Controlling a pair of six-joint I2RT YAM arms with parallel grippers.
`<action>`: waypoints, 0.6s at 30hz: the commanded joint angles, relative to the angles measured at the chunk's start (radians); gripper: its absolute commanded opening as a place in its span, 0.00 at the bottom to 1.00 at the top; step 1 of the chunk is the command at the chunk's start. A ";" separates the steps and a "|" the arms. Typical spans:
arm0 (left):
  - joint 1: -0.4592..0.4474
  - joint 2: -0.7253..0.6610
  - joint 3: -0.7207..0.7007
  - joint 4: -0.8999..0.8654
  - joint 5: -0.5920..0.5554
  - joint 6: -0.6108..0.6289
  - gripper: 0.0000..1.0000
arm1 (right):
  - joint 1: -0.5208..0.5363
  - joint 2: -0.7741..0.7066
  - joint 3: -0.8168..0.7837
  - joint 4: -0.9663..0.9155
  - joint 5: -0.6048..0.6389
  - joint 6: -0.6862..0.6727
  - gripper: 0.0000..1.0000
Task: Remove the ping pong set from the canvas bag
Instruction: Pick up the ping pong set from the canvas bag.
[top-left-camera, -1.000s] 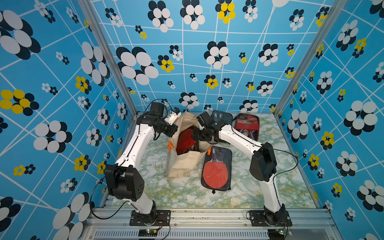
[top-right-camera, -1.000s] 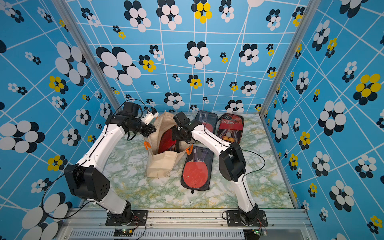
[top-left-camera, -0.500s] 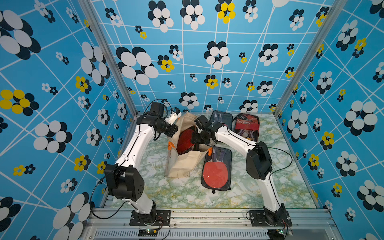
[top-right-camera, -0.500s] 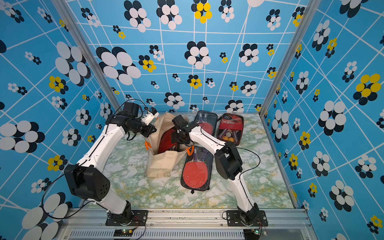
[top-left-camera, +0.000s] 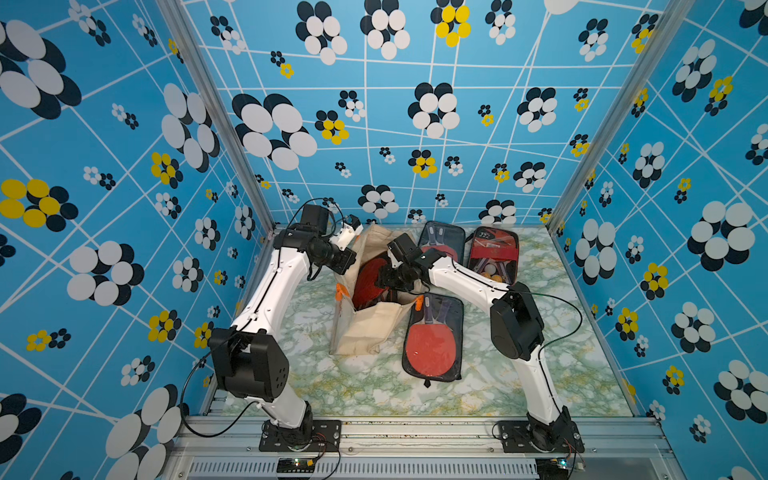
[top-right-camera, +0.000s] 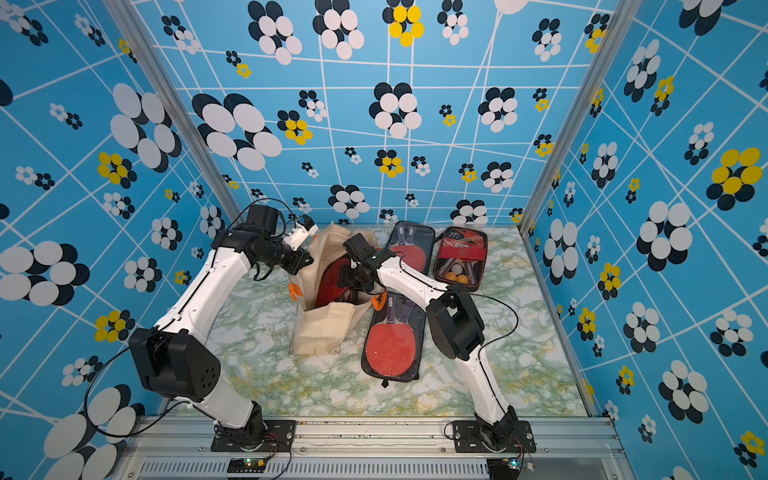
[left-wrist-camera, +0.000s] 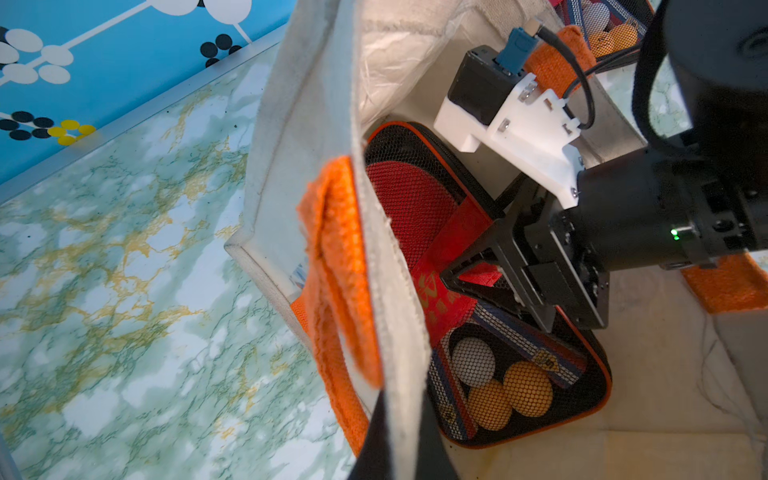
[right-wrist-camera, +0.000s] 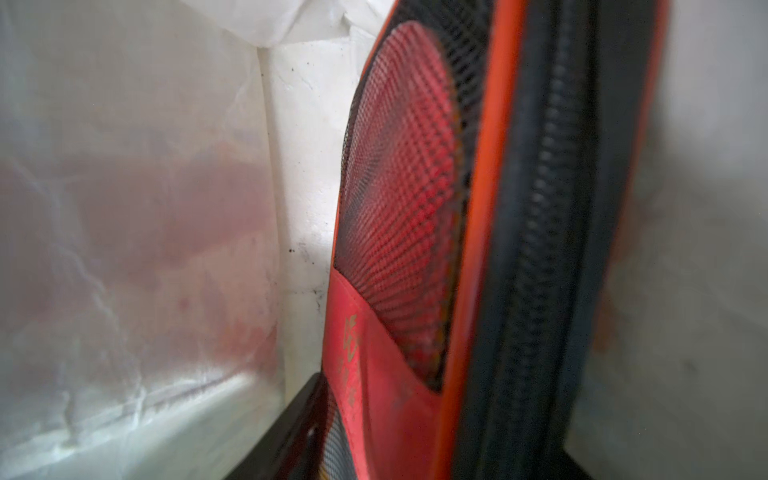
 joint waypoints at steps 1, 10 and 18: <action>-0.001 0.009 -0.007 -0.001 0.024 -0.005 0.00 | 0.008 -0.009 -0.048 0.072 -0.038 0.031 0.54; -0.001 0.011 -0.007 -0.002 0.015 -0.004 0.00 | 0.008 -0.063 -0.122 0.129 -0.033 0.046 0.16; 0.001 0.010 -0.005 -0.001 0.003 0.001 0.00 | 0.008 -0.121 -0.135 0.143 -0.012 0.039 0.00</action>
